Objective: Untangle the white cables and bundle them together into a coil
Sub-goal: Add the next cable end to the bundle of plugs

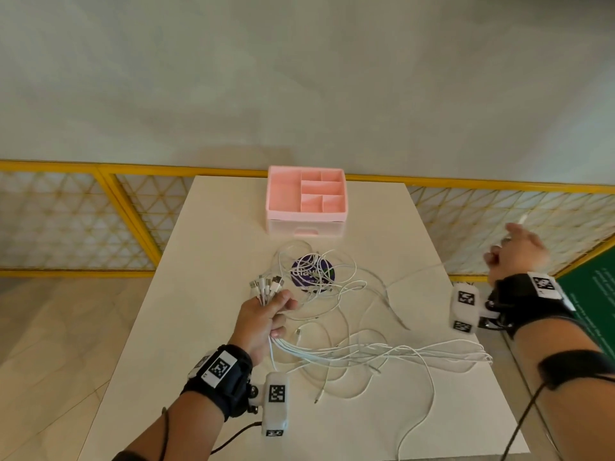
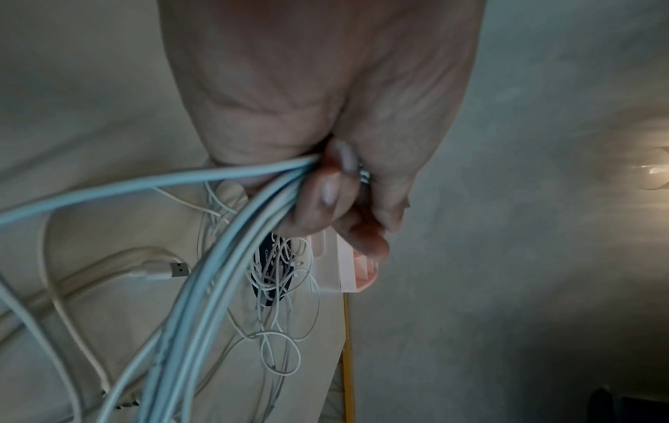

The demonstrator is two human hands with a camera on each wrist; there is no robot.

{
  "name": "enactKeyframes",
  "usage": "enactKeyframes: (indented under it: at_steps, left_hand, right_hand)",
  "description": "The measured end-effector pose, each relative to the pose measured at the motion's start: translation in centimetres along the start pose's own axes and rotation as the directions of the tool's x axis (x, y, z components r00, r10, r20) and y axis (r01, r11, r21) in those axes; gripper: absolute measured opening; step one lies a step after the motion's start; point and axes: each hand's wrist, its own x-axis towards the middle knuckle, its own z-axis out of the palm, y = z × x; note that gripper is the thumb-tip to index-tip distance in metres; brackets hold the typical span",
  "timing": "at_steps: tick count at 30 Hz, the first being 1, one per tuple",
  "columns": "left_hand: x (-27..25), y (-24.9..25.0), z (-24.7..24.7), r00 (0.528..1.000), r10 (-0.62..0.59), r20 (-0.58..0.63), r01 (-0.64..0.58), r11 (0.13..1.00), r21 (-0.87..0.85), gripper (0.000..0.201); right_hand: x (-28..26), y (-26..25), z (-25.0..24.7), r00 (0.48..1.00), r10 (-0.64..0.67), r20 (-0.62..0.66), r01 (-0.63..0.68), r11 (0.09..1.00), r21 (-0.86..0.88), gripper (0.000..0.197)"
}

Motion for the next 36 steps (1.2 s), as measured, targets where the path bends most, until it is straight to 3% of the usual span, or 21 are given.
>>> enactKeyframes:
  at_steps: [3, 7, 10, 12, 13, 15, 17, 19, 20, 21, 24, 26, 31, 34, 36]
  left_hand:
    - [0.3, 0.3, 0.1, 1.0, -0.015, -0.008, 0.014, 0.995, -0.099, 0.024]
    - [0.5, 0.9, 1.2, 1.0, -0.015, -0.017, 0.013, 0.989, -0.149, 0.033]
    - [0.4, 1.7, 2.4, 1.0, -0.008, 0.004, 0.009, 0.983, -0.183, 0.036]
    - [0.5, 2.1, 3.0, 1.0, 0.001, 0.023, 0.004, 0.977, -0.212, 0.036]
    - [0.5, 2.3, 3.3, 0.999, 0.006, 0.034, 0.002, 0.974, -0.228, 0.036]
    - [0.5, 2.5, 3.8, 0.999, 0.022, 0.046, -0.009, 0.967, -0.254, 0.036]
    - [0.5, 2.7, 4.4, 0.998, 0.037, 0.043, -0.022, 0.955, -0.297, 0.036]
    - [0.5, 3.1, 4.9, 0.998, 0.052, 0.023, -0.04, 0.934, -0.356, 0.037]
    - [0.6, 3.4, 4.9, 0.998, 0.061, 0.007, -0.054, 0.929, -0.367, 0.037]
    - [0.6, 3.7, 4.7, 0.997, 0.07, -0.007, -0.068, 0.928, -0.366, 0.037]
    - [0.7, 4.3, 3.2, 0.997, 0.071, -0.011, -0.069, 0.914, -0.399, 0.037]
    - [0.8, 4.1, 1.9, 0.997, 0.071, -0.016, -0.072, 0.914, -0.399, 0.039]
    - [1.3, 3.0, 0.8, 0.992, 0.09, -0.083, -0.109, 0.956, -0.271, 0.039]
    - [1.7, 3.0, 0.3, 0.988, 0.1, -0.118, -0.127, 0.96, -0.251, 0.039]
    - [1.9, 3.0, 0.1, 0.989, 0.094, -0.118, -0.121, 0.962, -0.246, 0.038]
  right_hand:
    - [2.0, -0.4, -3.8, 0.997, 0.025, -0.07, -0.019, 0.996, 0.088, 0.047]
    - [1.8, 1.2, -4.7, 0.99, 0.138, -0.027, -0.135, 0.986, 0.093, 0.035]
    - [0.0, 3.9, -3.2, 0.992, 0.128, 0.006, -0.128, 0.992, -0.001, 0.034]
    - [-2.7, 5.4, -0.9, 0.982, 0.097, 0.16, -0.092, 0.995, -0.041, 0.033]
    - [-4.5, 6.0, 0.5, 0.953, 0.074, 0.293, -0.049, 0.995, -0.091, 0.027]
    - [-9.4, 6.9, 3.5, 0.803, 0.07, 0.592, 0.072, 0.975, -0.212, 0.025]
    - [-14.7, 8.1, 6.3, 0.529, 0.148, 0.836, 0.203, 0.934, -0.294, 0.026]
    - [-18.8, 9.8, 8.4, 0.25, 0.256, 0.934, 0.335, 0.882, -0.332, 0.029]
    - [-20.1, 10.8, 9.1, 0.171, 0.294, 0.94, 0.378, 0.862, -0.338, 0.032]
    - [-20.9, 11.5, 9.6, 0.153, 0.321, 0.934, 0.408, 0.841, -0.356, 0.033]
    - [-20.6, 12.3, 9.5, 0.211, 0.347, 0.914, 0.47, 0.784, -0.406, 0.03]
    - [-18.6, 12.6, 8.5, 0.216, 0.361, 0.907, 0.568, 0.709, -0.418, 0.038]
    - [-14.1, 13.1, 5.4, 0.255, 0.388, 0.886, 0.841, 0.362, -0.401, 0.048]
    - [-10.6, 13.2, 2.4, 0.375, 0.403, 0.835, 0.85, 0.21, -0.483, 0.045]
    - [-8.2, 13.0, -0.1, 0.484, 0.399, 0.779, 0.789, 0.186, -0.586, 0.044]
